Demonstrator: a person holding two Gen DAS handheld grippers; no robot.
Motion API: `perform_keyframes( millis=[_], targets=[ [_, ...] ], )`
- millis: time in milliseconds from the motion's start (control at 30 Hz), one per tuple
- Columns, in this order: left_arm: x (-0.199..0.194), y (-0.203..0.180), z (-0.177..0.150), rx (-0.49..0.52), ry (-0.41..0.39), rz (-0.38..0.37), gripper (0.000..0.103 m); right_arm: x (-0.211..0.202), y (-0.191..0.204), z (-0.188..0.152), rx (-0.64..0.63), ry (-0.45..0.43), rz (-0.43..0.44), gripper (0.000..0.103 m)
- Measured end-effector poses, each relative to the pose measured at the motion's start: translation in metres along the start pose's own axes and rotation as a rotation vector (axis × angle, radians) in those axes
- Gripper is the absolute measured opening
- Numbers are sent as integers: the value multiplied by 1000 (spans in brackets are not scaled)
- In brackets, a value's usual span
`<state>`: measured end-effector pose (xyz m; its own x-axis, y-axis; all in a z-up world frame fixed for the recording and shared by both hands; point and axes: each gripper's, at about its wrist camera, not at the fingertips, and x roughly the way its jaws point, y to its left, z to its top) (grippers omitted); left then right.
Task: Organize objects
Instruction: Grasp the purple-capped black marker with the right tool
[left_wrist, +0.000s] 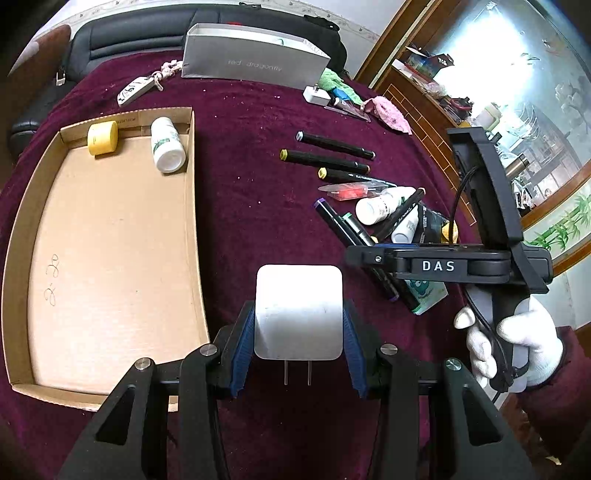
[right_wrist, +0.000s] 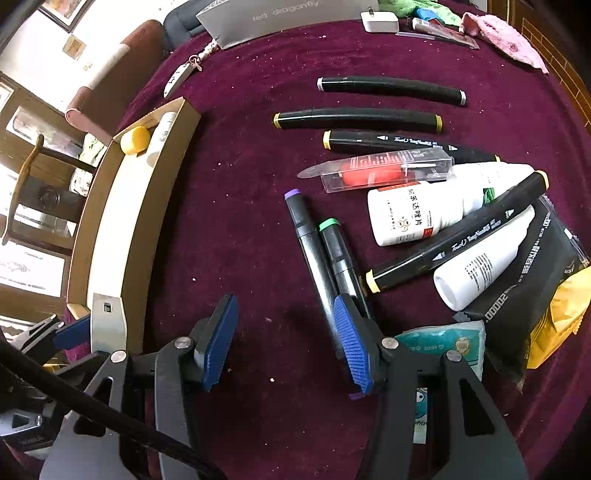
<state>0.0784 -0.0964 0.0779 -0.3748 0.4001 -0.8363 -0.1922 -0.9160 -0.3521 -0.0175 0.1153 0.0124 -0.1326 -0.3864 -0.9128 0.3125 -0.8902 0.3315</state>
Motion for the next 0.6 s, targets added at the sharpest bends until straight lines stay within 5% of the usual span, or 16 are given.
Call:
perform_keyframes(
  millis=[200,333,400,467,600],
  targets=[
    [6,2,0,-2,18,-7,39,15,-4,2,2,26,-21,46],
    [8,1,-1,1,25,-10,39,22,13,5,-76,41,-136,44],
    [8,1,-1,3,24,-10,39,25,21,3,-111,39,-210,38],
    [7,1,0,4,20,-9,39,26,24,1,-130,36,-280,21],
    [3,7,-1,-10,14,-2,39,22,13,3,-81,44,-246,12]
  ],
)
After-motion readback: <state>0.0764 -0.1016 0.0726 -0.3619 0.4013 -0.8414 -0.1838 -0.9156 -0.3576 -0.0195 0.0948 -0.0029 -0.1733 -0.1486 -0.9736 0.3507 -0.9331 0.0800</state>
